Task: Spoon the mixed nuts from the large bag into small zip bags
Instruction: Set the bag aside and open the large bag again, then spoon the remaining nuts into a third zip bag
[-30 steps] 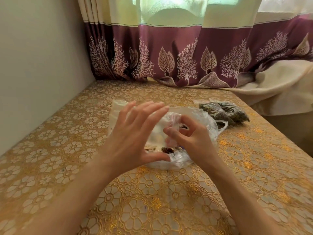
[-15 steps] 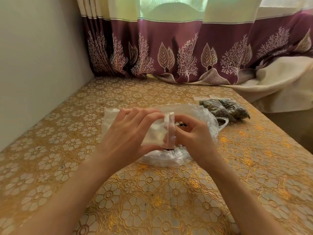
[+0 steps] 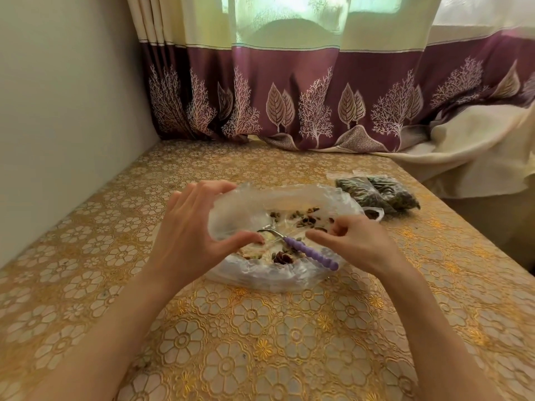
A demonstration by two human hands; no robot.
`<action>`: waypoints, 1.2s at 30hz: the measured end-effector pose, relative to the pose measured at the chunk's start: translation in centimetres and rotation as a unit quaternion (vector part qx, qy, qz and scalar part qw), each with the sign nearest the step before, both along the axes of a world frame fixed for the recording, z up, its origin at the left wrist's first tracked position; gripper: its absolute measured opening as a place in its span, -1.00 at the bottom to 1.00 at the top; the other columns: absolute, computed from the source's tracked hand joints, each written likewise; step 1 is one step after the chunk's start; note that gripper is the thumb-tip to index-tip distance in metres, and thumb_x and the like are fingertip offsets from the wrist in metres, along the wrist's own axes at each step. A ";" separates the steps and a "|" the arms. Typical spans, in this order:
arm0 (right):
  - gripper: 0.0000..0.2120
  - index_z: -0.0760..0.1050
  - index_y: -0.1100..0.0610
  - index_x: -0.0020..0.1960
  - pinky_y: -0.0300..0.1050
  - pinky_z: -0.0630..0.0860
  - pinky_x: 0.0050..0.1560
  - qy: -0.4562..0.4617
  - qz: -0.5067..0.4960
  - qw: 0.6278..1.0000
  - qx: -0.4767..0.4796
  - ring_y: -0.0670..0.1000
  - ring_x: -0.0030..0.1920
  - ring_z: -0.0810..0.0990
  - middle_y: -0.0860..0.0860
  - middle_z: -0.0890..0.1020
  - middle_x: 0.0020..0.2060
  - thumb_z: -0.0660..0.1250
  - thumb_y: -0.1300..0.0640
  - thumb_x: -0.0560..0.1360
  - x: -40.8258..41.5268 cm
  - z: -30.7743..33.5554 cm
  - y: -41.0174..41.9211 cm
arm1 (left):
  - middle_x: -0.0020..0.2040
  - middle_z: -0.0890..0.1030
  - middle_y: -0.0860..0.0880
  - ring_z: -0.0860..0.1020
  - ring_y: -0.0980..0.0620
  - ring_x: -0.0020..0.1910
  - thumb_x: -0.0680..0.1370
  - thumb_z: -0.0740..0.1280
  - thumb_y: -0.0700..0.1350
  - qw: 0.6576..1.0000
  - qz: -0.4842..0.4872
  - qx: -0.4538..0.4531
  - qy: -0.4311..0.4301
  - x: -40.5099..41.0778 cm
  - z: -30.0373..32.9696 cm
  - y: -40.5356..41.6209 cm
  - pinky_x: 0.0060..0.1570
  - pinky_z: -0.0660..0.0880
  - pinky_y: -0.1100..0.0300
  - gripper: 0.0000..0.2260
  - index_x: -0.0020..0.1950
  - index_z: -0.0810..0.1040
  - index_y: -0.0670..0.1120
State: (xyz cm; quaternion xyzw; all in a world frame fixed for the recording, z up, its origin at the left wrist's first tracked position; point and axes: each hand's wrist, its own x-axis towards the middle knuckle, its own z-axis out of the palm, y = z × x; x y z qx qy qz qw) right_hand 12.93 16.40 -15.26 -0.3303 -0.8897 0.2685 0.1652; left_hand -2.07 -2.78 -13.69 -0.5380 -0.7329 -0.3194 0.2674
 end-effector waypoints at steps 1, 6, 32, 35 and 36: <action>-0.52 0.44 0.09 -0.29 -0.13 0.36 -0.32 -0.044 0.013 0.999 -0.017 -0.06 -0.38 0.47 -0.06 0.53 -0.43 0.35 -0.35 0.33 0.1 0.0 0.0 | -0.01 0.42 0.09 0.30 0.23 -0.12 0.34 0.19 0.42 1.000 0.000 0.010 -0.011 0.0 0.0 0.0 -0.07 0.19 0.30 -0.29 0.18 0.43 -0.16; -0.68 0.54 0.07 -0.22 -0.18 0.32 -0.34 -0.126 0.061 0.990 -0.022 -0.09 -0.34 0.47 -0.05 0.56 -0.36 0.46 -0.18 0.35 0.1 0.1 -0.3 | 0.00 0.40 0.09 0.29 0.23 -0.11 0.31 0.15 0.49 0.997 0.017 0.047 -0.060 -0.4 -0.4 0.0 -0.07 0.22 0.24 -0.23 0.21 0.41 -0.12; -0.73 0.47 0.13 -0.22 -0.14 0.58 -0.29 0.476 -0.145 0.845 -0.197 -0.06 -0.43 0.59 0.04 0.62 -0.41 0.21 0.05 0.61 0.1 -0.7 2.1 | 0.02 0.37 0.07 0.27 0.12 0.01 0.16 0.07 0.60 0.977 0.058 0.024 -0.203 -0.5 -2.7 -1.1 -0.03 0.30 0.10 -0.24 0.17 0.27 0.16; -0.71 0.47 0.14 -0.24 -0.12 0.50 -0.33 0.462 -0.131 0.857 -0.189 -0.01 -0.39 0.57 0.07 0.61 -0.41 0.20 0.05 0.61 0.1 -0.7 1.9 | 0.02 0.37 0.08 0.24 0.18 -0.02 0.18 0.10 0.58 0.978 0.051 0.026 -0.199 -0.3 -2.8 -1.2 0.01 0.35 0.05 -0.27 0.18 0.27 0.17; -0.70 0.47 0.15 -0.25 -0.17 0.47 -0.37 0.458 -0.121 0.860 -0.191 -0.03 -0.41 0.56 0.03 0.61 -0.45 0.19 0.06 0.61 0.1 -0.6 1.8 | 0.03 0.38 0.08 0.26 0.16 0.00 0.18 0.11 0.58 0.978 0.050 0.027 -0.202 -0.3 -2.8 -1.2 0.03 0.36 0.04 -0.28 0.18 0.27 0.17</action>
